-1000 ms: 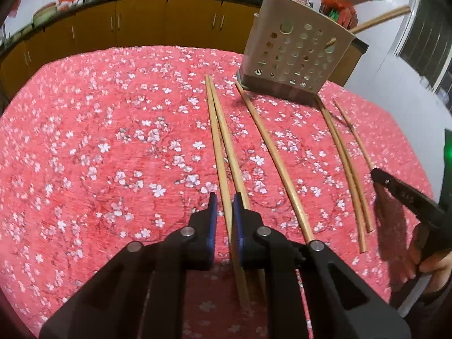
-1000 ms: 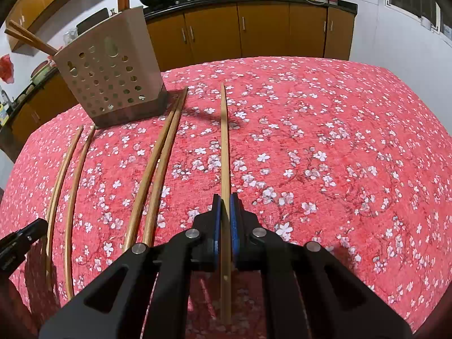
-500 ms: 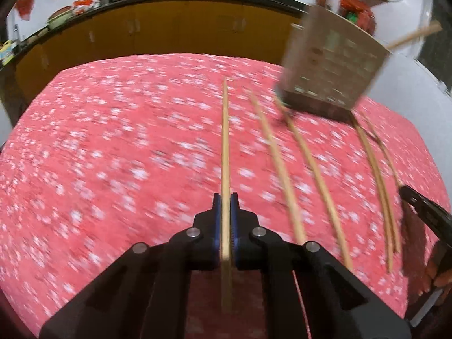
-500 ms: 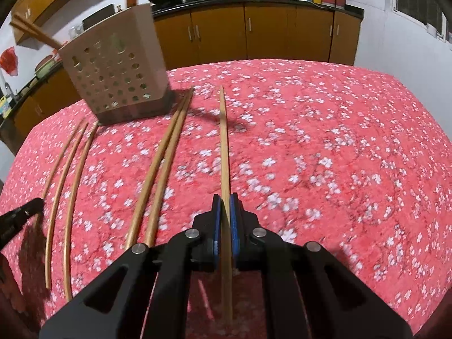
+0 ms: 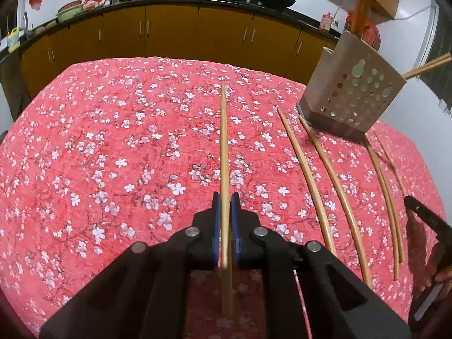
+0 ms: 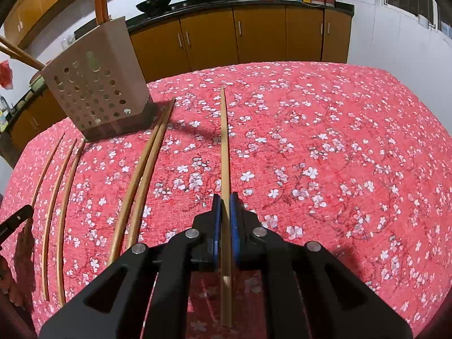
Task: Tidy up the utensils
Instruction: 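Lift the held chopsticks from the table with both tools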
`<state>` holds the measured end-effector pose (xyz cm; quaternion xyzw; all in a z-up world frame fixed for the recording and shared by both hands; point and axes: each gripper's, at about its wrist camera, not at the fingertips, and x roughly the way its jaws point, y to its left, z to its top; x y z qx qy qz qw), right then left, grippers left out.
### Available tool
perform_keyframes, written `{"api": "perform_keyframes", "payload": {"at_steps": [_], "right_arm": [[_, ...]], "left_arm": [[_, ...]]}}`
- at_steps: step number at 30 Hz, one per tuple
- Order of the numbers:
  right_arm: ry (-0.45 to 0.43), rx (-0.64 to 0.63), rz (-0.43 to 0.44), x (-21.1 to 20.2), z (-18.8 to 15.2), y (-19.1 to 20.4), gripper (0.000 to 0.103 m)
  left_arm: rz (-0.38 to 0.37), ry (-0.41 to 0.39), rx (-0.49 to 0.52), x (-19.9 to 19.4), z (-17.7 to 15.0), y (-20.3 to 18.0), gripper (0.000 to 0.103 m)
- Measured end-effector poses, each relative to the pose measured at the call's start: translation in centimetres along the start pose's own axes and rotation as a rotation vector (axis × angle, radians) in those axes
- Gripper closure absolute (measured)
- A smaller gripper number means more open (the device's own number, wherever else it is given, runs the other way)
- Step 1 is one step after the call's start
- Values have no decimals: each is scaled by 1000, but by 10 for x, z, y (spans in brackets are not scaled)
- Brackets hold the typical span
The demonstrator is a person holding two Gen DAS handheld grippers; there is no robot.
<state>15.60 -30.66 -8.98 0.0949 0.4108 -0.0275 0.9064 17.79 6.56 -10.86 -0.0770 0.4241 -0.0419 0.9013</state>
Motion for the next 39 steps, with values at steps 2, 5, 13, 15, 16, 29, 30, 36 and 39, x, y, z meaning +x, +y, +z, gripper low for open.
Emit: {"api": "perform_keyframes", "payload": {"at_steps": [2, 5, 13, 15, 16, 29, 30, 36, 39], "right_arm": [[0, -1, -2, 0, 0, 1, 95], [1, -14, -5, -1, -1, 2, 95], [2, -26, -10, -5, -4, 5, 95], [3, -25, -9, -5, -4, 5, 95], [2, -24, -9, -5, -4, 5, 95], [4, -16, 3, -8, -8, 3, 95], [4, -17, 2, -8, -8, 3, 95], [0, -10, 10, -12, -6, 0, 95], [-28, 3, 19, -24, -4, -2, 95]], "left_arm": [[-3, 0, -3, 0, 0, -1, 93], [6, 6, 17, -1, -1, -3, 93], [24, 11, 71, -8, -9, -7, 93], [24, 11, 68, -8, -9, -7, 93], [24, 11, 67, -8, -8, -7, 93], [19, 11, 55, -9, -8, -6, 93], [21, 11, 56, -9, -8, -5, 93], [40, 27, 78, -10, -7, -8, 95], [40, 44, 71, -11, -4, -8, 95]]}}
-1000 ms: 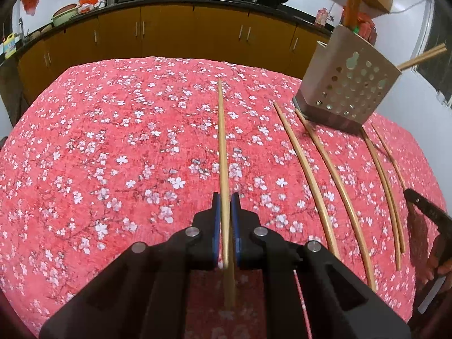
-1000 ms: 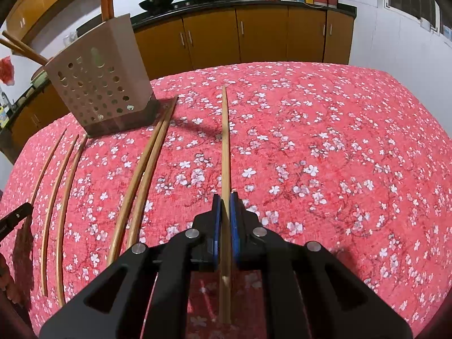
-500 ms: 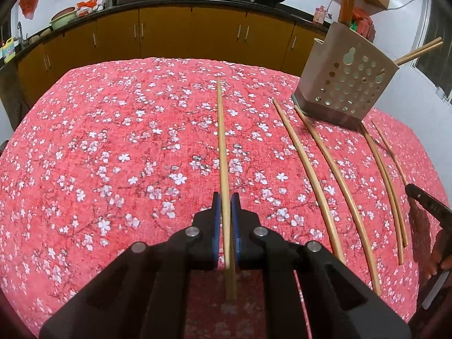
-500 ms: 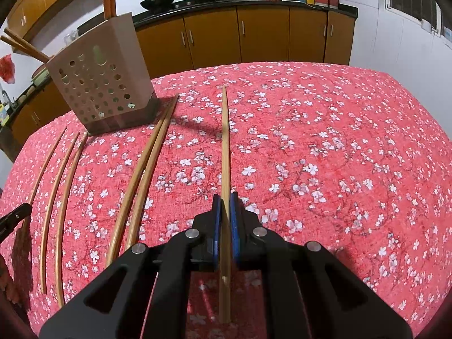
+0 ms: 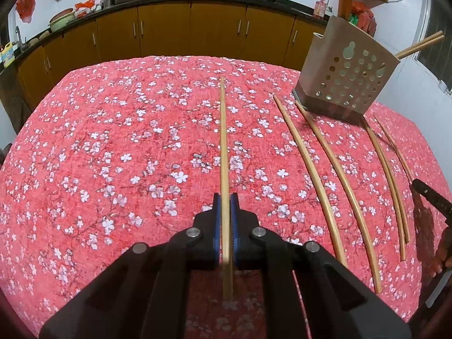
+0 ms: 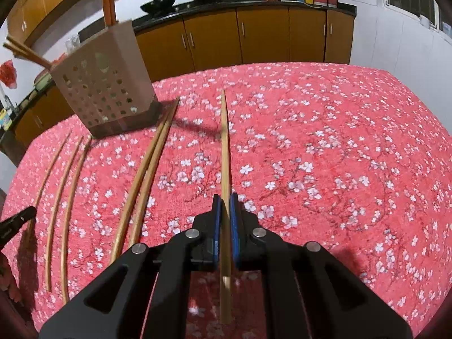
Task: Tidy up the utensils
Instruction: 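Lift the held chopsticks from the table with both tools, then raise both chopsticks upright and carry them over the beige holder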
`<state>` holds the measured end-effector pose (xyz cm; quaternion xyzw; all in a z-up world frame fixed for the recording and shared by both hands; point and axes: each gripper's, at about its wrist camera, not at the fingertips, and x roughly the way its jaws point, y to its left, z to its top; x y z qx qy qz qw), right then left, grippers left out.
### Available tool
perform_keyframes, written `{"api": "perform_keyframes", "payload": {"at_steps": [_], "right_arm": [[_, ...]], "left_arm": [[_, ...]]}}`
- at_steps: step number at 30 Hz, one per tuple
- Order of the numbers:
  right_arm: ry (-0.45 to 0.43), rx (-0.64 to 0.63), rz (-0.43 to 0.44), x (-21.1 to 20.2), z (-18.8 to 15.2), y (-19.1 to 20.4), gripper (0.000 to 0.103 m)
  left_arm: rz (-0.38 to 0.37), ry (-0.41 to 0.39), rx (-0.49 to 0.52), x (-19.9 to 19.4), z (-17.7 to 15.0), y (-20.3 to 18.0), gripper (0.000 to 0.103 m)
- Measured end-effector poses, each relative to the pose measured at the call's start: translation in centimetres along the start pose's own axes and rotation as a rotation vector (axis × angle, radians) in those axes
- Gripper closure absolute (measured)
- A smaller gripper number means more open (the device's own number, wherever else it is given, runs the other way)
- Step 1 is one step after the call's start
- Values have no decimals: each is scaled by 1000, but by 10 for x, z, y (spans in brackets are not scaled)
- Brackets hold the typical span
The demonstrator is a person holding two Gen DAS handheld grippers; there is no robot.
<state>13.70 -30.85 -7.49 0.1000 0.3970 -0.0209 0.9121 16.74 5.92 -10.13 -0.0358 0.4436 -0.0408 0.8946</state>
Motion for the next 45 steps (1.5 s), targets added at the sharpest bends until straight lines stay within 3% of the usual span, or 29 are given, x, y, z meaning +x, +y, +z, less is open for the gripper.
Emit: {"api": "perform_keyframes", "payload": {"at_steps": [9, 23, 28, 34, 39, 45], "right_arm": [[-116, 5, 4, -39, 18, -3, 96], [-320, 9, 16, -93, 51, 0, 96], [-352, 0, 27, -102, 56, 6, 96], [-367, -17, 44, -109, 60, 11, 96], [-391, -24, 138, -132, 76, 23, 96], [-478, -57, 286, -171, 100, 47, 96]], "left_arm": [[2, -69, 9, -34, 13, 1, 95], [-30, -325, 20, -119, 53, -3, 95], [-45, -406, 30, -143, 65, -9, 95], [-57, -430, 43, -151, 72, -17, 95], [-103, -462, 75, -165, 80, -30, 95], [-210, -525, 100, -188, 99, -58, 95]]}}
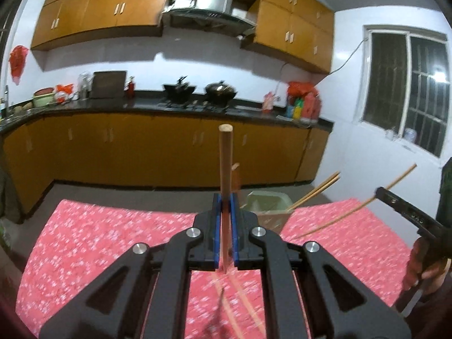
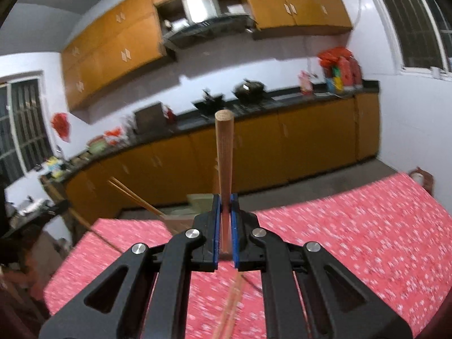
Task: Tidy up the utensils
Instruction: 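Raise both chopsticks upright and carry them over the beige holder, then open the left tool and the right tool to drop the chopsticks in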
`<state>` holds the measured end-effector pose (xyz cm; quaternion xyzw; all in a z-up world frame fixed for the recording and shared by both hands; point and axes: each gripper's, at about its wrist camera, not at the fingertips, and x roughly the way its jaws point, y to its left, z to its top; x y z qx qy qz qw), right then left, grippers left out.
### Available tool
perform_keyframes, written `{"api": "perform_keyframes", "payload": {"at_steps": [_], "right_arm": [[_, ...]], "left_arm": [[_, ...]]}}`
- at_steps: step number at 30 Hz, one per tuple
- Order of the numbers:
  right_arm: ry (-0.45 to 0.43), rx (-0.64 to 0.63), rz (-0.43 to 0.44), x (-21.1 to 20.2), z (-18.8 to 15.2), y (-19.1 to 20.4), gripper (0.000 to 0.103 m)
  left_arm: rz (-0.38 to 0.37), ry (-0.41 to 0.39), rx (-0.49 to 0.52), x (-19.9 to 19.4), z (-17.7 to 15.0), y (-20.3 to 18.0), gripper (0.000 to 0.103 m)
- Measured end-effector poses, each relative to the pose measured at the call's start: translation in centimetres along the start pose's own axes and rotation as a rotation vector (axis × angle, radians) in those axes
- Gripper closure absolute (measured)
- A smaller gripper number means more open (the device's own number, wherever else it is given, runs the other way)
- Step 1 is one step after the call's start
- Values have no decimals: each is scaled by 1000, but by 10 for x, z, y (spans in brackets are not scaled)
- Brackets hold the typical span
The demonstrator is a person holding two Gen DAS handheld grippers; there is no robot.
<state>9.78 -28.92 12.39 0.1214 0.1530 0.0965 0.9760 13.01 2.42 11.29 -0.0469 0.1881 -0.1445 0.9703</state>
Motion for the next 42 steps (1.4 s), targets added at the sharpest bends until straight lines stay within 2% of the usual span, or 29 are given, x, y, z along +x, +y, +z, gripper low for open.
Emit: {"api": "perform_keyframes", "payload": {"at_steps": [4, 7, 10, 13, 16, 20, 30, 33, 35, 37, 42], "right_arm": [[-67, -33, 29, -3, 20, 17, 96], [-94, -45, 27, 4, 30, 22, 96], [-81, -57, 17, 20, 35, 25, 96], [-29, -61, -1, 43, 35, 24, 96], [43, -46, -3, 66, 34, 19, 96], [97, -54, -18, 84, 30, 19, 96], [164, -32, -21, 105, 20, 12, 95], [156, -28, -19, 101, 21, 12, 94], [147, -24, -20, 98, 23, 12, 90], [129, -16, -17, 92, 26, 13, 81], [65, -19, -18, 70, 34, 17, 81]], "left_arm": [[-49, -69, 8, 0, 21, -23, 95], [-50, -132, 16, 2, 37, -36, 95], [-42, -181, 13, 9, 52, -45, 95], [-25, -205, 9, 23, 62, -49, 95], [0, -185, 5, 48, 65, -48, 95], [17, -118, -13, 81, 60, -42, 95], [31, -20, -11, 118, 38, -34, 95], [28, -20, -29, 120, 38, -31, 91], [30, -28, -32, 117, 38, -29, 88], [30, -37, -34, 111, 39, -28, 88], [27, -67, -48, 89, 41, -22, 87]]}}
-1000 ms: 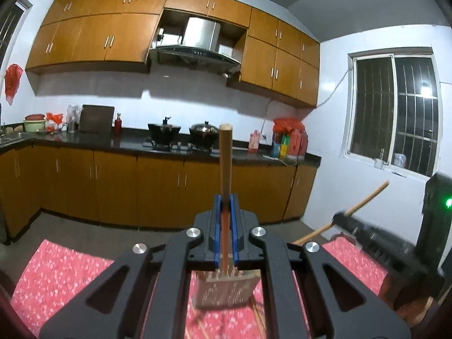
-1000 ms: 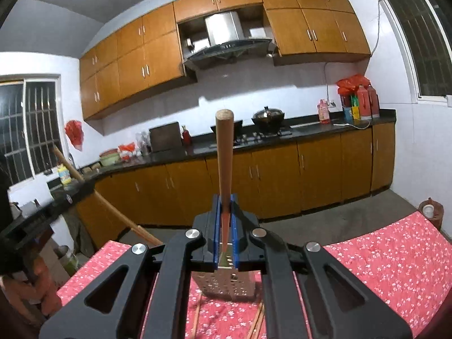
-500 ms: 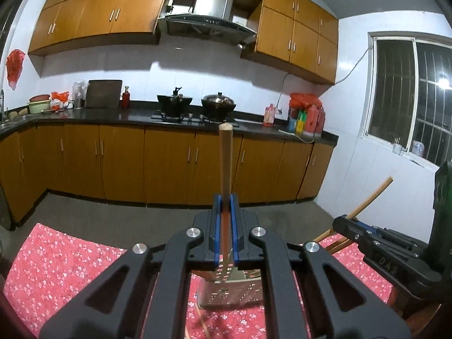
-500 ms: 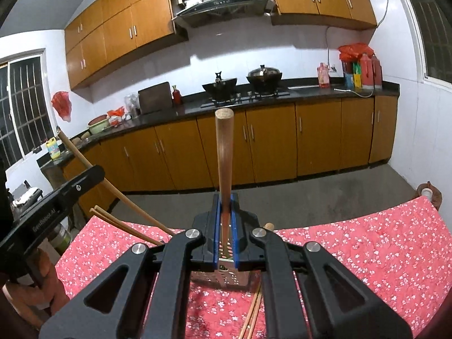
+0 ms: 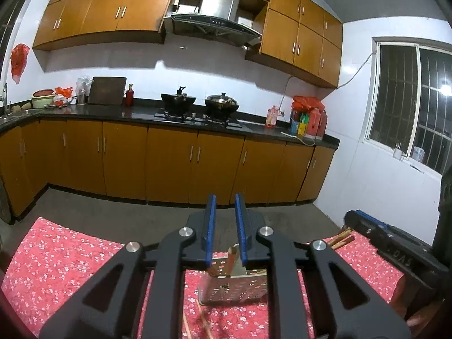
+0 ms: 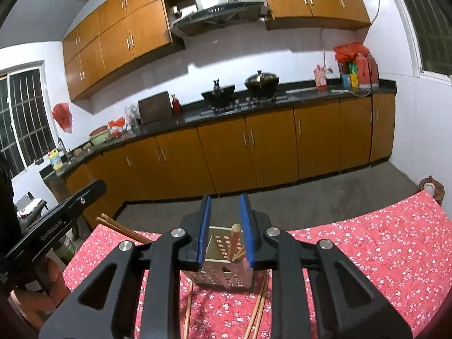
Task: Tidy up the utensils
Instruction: 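Open the left tool and the right tool to drop the chopsticks in, then move back to the table and close the right tool on a chopstick while the left tool grasps another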
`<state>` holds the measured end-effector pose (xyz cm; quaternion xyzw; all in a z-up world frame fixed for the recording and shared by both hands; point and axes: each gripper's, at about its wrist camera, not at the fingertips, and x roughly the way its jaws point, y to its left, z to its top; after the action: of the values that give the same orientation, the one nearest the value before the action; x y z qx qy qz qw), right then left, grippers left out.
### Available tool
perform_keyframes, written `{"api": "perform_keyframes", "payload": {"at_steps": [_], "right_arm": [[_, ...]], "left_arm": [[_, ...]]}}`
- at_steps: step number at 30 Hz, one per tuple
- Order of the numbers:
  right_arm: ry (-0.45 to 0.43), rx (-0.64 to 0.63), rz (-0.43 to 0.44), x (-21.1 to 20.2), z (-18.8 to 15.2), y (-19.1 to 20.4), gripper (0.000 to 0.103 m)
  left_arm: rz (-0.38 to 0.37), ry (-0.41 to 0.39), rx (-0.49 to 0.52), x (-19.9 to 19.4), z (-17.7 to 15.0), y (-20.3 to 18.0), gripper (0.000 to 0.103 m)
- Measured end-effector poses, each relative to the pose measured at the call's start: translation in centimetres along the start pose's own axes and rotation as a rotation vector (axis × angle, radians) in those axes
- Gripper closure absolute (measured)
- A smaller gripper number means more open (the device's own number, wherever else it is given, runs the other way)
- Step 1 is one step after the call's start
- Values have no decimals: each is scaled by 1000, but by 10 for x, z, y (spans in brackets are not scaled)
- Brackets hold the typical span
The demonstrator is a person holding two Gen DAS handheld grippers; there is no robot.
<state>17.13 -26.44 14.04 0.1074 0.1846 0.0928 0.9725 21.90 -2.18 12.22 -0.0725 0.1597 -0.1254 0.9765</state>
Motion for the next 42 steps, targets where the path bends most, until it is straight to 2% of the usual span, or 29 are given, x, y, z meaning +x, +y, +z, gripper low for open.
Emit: {"api": "perform_keyframes", "payload": {"at_steps": [6, 9, 12, 16, 21, 25, 30, 33, 42], "right_arm": [[-56, -13, -57, -38, -15, -13, 81], [-6, -18, -107, -38, -38, -24, 81], [138, 11, -145, -17, -80, -42, 81], [339, 66, -143, 16, -139, -56, 81], [484, 80, -98, 41, -192, -49, 81], [513, 74, -87, 48, -207, -40, 81], [534, 23, -109, 57, -221, -32, 83], [520, -6, -138, 58, -221, -31, 94], [484, 82, -278, 50, -213, -71, 95]], "left_arm": [[1, -26, -15, -43, -10, 12, 87], [30, 6, -7, -59, -31, 22, 83], [67, 57, 8, -63, -57, 33, 82], [113, 190, 1, -51, -107, 50, 82], [121, 340, -42, -35, -160, 62, 82], [110, 406, -78, -30, -186, 64, 82], [91, 447, -87, -25, -202, 60, 82], [78, 463, -87, -21, -206, 53, 82], [45, 522, -78, -7, -224, 36, 82]]}}
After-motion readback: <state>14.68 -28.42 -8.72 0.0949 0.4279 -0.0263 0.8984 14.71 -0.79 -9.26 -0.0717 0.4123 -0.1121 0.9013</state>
